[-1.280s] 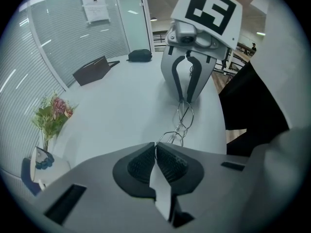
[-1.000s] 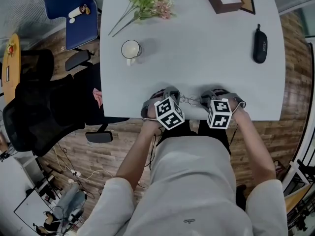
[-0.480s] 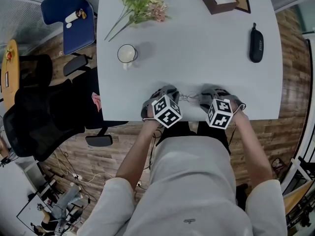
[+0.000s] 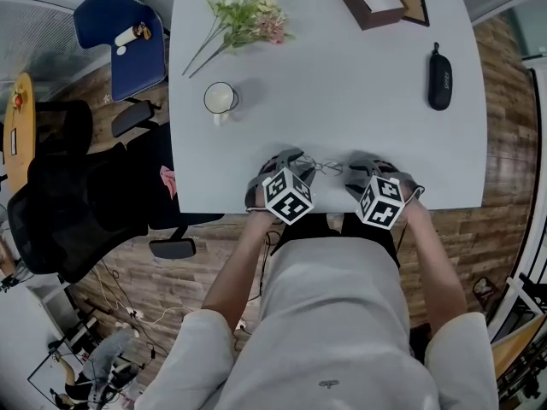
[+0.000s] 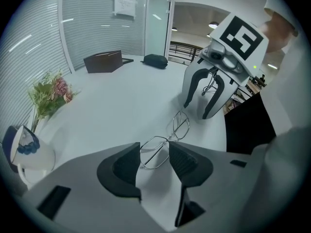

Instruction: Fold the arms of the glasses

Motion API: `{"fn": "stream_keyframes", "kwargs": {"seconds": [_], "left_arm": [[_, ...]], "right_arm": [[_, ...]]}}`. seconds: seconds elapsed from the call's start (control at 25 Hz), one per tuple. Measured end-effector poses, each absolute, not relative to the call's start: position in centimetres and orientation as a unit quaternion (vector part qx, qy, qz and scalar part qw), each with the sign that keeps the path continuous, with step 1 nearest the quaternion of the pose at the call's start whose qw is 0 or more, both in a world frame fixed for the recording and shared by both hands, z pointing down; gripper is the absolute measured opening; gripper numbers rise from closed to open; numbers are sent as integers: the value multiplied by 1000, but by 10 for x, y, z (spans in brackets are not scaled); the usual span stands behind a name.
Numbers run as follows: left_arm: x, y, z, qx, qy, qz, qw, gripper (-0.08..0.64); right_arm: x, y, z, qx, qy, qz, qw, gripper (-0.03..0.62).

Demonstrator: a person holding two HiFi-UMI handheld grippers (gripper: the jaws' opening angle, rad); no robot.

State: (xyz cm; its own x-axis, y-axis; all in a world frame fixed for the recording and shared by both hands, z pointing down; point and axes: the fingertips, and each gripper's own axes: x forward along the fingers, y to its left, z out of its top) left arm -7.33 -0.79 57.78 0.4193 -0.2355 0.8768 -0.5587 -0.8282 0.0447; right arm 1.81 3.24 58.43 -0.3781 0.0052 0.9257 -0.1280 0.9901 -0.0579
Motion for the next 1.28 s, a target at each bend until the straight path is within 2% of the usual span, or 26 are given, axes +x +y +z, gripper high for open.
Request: {"fn": "stream_keyframes", "kwargs": {"seconds": [0.52, 0.92, 1.28], "left_arm": [[-73, -18, 549, 841, -267, 459, 102, 206], [-66, -4, 520, 838, -318, 429, 114, 204], [-50, 21, 480, 832, -379, 387, 124, 184]], "right_arm": [[27, 31, 565, 111, -845, 93, 514, 191], [23, 27, 534, 143, -874, 99, 453, 172], [26, 23, 490, 170, -900, 80, 394, 115]]}}
